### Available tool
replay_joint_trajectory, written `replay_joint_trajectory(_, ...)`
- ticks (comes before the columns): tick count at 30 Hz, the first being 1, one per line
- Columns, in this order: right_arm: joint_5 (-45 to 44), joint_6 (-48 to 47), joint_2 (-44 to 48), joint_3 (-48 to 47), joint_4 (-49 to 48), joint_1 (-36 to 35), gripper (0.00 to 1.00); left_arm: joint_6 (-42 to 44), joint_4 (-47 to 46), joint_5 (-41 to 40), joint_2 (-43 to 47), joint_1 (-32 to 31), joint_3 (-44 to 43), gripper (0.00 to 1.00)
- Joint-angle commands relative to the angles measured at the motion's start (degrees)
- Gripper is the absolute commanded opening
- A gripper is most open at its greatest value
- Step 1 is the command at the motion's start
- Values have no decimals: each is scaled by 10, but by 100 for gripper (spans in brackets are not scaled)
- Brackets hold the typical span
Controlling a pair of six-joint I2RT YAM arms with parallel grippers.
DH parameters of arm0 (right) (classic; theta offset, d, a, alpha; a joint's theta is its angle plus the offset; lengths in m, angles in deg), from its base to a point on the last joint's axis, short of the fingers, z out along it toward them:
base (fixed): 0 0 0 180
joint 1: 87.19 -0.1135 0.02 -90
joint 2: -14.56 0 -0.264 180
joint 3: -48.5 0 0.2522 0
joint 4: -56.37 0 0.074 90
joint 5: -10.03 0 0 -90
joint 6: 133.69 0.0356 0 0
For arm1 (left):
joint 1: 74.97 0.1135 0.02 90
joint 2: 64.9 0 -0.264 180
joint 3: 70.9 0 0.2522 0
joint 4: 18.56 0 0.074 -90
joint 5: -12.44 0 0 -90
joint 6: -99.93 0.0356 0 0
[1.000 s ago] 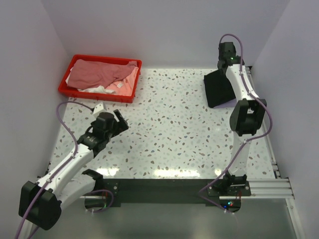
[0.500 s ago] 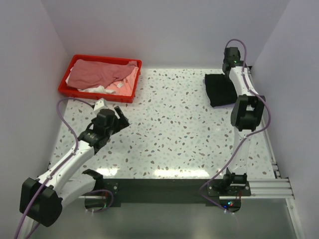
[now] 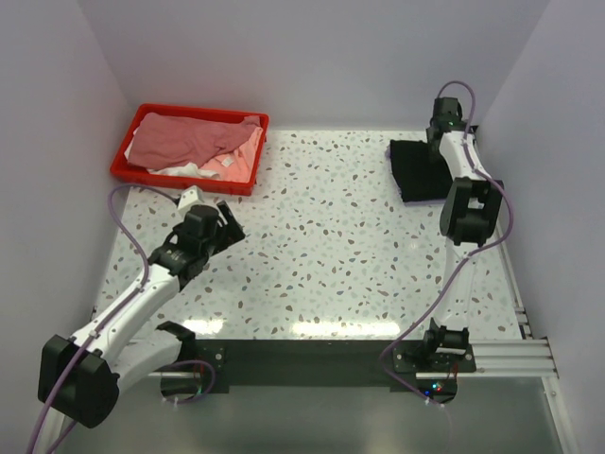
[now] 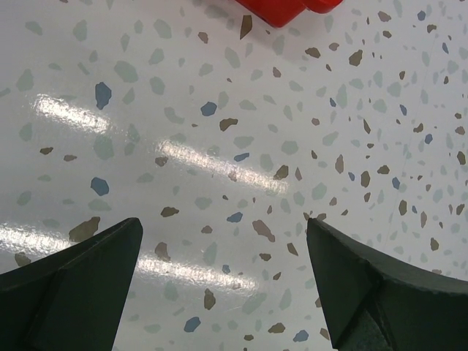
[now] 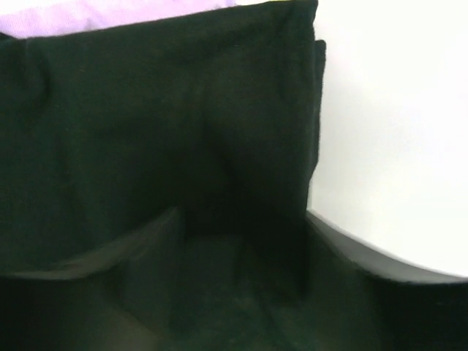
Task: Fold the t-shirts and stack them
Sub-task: Neatly place the folded tshirt to the corner
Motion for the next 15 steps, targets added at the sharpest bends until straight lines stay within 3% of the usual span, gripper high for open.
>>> replay_joint_trajectory(1, 6, 18, 2, -23, -23, 1, 74, -9, -3, -10, -4, -2, -26, 100)
replay_joint_trajectory(2, 7, 20, 4, -20, -23, 1, 82, -9, -3, -10, -5, -2, -26, 100)
replay_joint_trajectory(3, 6, 22, 6, -18, -25, 1, 99, -9, -3, -10, -5, -2, -26, 100)
replay_joint_trajectory(10, 3, 63, 25, -15, -16, 1, 99, -9, 5, -17, 10, -2, -24, 100)
replay_joint_trajectory(15, 49, 130, 68, 6, -1, 1, 99, -5, 15, -28, 27, -2, -22, 100)
